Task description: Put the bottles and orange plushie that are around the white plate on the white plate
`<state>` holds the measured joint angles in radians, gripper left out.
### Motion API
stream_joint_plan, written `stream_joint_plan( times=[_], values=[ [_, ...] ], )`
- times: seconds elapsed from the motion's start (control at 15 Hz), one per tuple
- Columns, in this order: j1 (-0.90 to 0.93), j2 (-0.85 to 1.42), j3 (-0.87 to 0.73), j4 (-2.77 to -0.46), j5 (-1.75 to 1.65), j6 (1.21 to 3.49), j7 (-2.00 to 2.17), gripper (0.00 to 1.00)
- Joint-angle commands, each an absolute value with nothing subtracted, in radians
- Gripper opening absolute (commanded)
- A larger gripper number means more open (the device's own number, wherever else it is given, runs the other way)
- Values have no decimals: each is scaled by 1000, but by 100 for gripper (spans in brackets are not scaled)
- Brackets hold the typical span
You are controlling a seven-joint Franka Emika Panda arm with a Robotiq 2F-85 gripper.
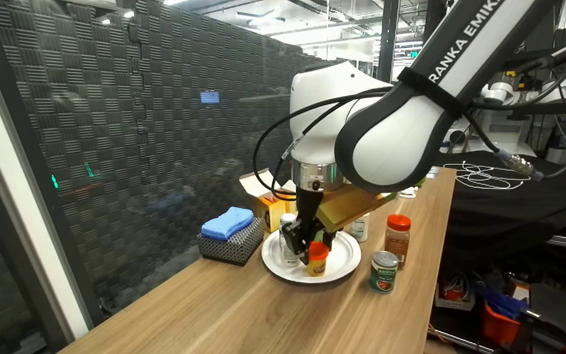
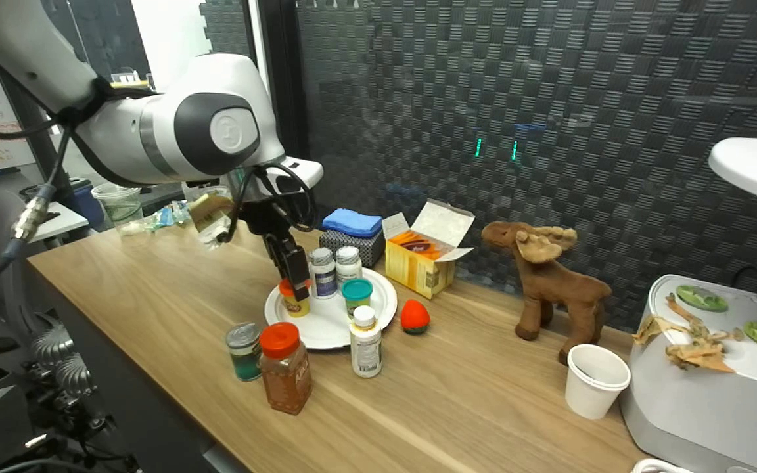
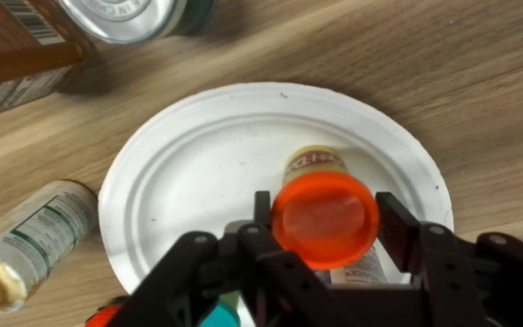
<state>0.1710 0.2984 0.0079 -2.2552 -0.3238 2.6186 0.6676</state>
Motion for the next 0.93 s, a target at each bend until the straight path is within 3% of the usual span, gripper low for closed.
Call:
stream_joint_plan(
  times=[0.0, 0.13, 0.87],
  values=[
    [224, 257, -28, -2274, -370, 2635, 688, 93],
    [258, 211, -49, -2298, -435, 2634, 728, 100],
    [176, -20, 24, -2487, -461, 2528, 562, 100]
  ],
)
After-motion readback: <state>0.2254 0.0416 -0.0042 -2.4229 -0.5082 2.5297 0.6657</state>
